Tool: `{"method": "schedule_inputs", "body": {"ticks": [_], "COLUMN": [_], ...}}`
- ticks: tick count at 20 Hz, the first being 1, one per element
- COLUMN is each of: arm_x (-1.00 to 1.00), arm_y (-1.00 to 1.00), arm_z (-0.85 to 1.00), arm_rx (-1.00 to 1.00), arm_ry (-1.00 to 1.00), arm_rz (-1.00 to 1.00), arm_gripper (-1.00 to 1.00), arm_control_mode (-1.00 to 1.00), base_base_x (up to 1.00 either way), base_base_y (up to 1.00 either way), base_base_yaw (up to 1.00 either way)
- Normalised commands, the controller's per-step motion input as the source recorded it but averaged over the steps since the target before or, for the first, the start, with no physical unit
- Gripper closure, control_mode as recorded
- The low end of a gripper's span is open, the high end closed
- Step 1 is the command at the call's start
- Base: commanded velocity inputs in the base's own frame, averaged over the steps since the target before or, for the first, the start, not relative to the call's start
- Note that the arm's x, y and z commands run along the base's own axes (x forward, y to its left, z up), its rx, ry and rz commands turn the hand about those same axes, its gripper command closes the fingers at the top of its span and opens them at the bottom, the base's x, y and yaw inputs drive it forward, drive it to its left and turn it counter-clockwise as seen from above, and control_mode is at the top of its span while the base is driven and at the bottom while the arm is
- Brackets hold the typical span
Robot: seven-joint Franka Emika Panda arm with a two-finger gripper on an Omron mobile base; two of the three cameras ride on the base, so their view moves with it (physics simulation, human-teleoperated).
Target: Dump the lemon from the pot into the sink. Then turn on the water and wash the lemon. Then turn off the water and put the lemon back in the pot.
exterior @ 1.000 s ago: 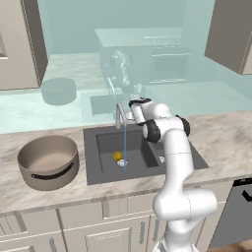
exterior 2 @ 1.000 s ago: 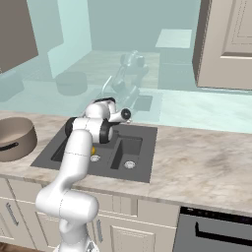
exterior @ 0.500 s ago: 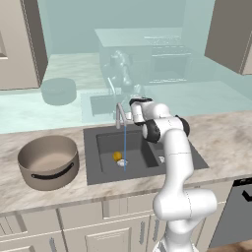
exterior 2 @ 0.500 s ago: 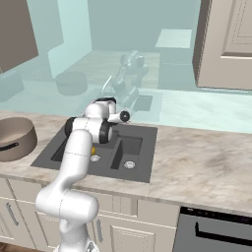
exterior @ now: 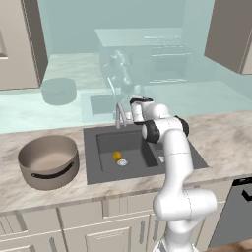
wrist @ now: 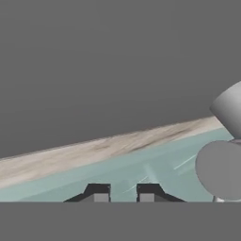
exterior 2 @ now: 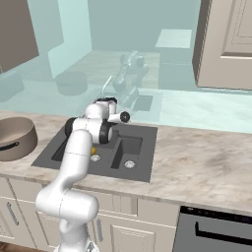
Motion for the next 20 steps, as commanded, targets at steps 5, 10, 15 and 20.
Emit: {"method": "schedule_inputs", "body": {"ticks": [5, 10, 15, 20], "arm_x": [0.76, 0.02, -0.14, -0.27], "arm_y": [0.1, -0.37, -0.57, -0.78], "arm_z": [0.98, 1.0, 1.0, 1.0], "arm_rx": [0.02, -0.02, -0.05, -0.05], "arm_ry": [-0.01, 0.0, 0.0, 0.0], "arm_rz": [-0.12, -0.24, -0.32, -0.36], "arm_gripper": [-1.0, -1.0, -1.0, -1.0], "arm_control_mode": [-1.0, -1.0, -1.0, -1.0], "base_base_x": [0.0, 0.0, 0.0, 0.0], "base_base_y": [0.0, 0.0, 0.0, 0.0], "base_base_yaw": [0.0, 0.0, 0.0, 0.0]}}
